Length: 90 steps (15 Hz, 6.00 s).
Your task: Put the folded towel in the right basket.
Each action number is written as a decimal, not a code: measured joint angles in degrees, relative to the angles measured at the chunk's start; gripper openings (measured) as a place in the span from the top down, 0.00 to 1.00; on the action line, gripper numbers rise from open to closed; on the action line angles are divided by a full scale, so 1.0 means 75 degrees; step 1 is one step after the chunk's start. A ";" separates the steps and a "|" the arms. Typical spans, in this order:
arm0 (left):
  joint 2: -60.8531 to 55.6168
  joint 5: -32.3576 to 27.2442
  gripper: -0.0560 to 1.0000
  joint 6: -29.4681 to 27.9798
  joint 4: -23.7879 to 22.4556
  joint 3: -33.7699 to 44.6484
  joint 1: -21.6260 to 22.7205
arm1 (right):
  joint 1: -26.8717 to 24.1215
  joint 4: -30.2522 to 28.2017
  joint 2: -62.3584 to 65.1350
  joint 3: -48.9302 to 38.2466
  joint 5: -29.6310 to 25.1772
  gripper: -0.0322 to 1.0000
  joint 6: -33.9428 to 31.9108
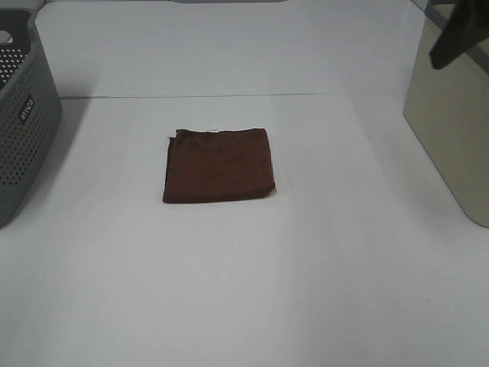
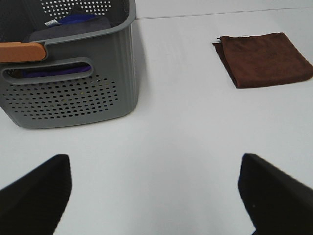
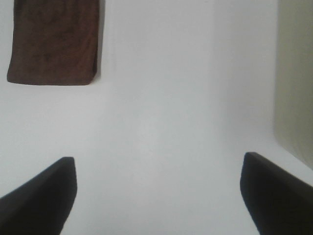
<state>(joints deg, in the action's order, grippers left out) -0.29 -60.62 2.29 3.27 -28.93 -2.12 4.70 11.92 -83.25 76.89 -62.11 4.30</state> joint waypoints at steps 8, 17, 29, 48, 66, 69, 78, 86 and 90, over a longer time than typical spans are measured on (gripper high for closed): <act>0.0000 0.0000 0.12 0.0000 0.0000 0.0000 0.0000 | 0.1451 0.1169 -0.4095 0.2284 0.0290 0.21 0.0283; 0.0000 0.0000 0.12 0.0000 0.0000 0.0000 0.0000 | 0.1192 0.3277 -0.6616 0.3186 0.0657 0.21 0.1642; 0.0000 0.0000 0.12 0.0000 0.0000 0.0000 0.0000 | 0.1856 0.4416 -0.7433 0.3270 0.2223 0.28 0.2475; 0.0000 0.0000 0.12 0.0000 0.0000 0.0000 0.0000 | 0.2131 -0.0573 -0.5202 0.5126 -0.0833 0.96 -0.0076; 0.0000 0.0000 0.12 0.0000 0.0000 0.0000 0.0000 | -0.1673 -0.2047 -0.3422 0.5493 -0.0993 0.96 0.0191; 0.0000 0.0000 0.12 0.0000 0.0000 0.0000 0.0000 | -0.2292 -0.1925 -0.4026 0.5493 -0.0993 0.96 0.0199; 0.0000 0.0000 0.12 0.0000 0.0000 0.0000 0.0000 | -0.3216 -0.1543 -0.4882 0.5493 -0.1031 0.31 -0.0344; 0.0000 0.0000 0.12 0.0000 0.0000 0.0000 0.0000 | -0.3117 0.0619 -0.3537 0.5424 -0.1039 0.17 -0.0015; 0.0000 0.0000 0.12 0.0000 0.0000 0.0000 0.0000 | -0.2215 0.0290 -0.2063 0.4393 -0.1039 0.17 0.0191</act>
<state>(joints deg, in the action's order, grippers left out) -0.29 -60.62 2.29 3.27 -28.93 -2.12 -11.92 14.09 -98.72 109.84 -69.90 5.73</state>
